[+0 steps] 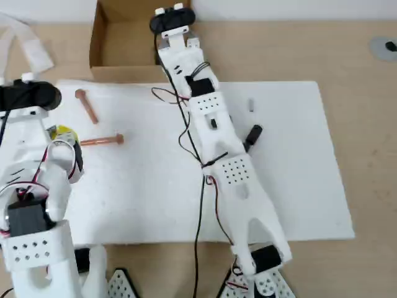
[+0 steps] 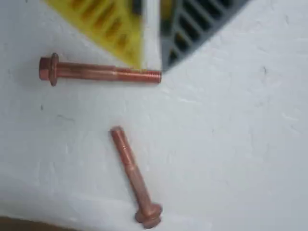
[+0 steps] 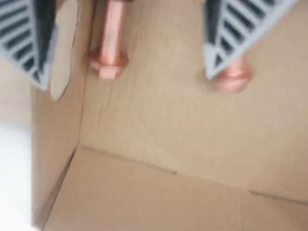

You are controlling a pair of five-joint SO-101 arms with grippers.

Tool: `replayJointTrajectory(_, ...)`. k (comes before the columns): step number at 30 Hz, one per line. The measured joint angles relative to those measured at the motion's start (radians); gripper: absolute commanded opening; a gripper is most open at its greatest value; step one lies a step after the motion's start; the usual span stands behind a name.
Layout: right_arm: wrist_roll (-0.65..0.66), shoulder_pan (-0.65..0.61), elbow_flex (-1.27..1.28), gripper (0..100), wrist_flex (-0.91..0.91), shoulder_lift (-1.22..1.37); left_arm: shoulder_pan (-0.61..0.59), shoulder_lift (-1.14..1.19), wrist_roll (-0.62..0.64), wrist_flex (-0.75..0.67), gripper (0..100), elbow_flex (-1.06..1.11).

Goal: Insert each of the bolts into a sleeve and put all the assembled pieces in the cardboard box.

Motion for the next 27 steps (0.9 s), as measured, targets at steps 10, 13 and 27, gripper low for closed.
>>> replayJointTrajectory(10,-0.100,0.000,-0.084,25.0,0.310,-0.051,-0.094,0.281,0.121,0.002,14,-0.077)
replayJointTrajectory(13,-0.137,0.000,-0.084,25.0,0.427,-0.130,-0.097,0.480,0.149,0.002,14,-0.213)
replayJointTrajectory(27,-0.146,0.000,-0.084,25.0,0.752,-0.269,-0.098,1.237,0.313,0.000,14,-0.760)
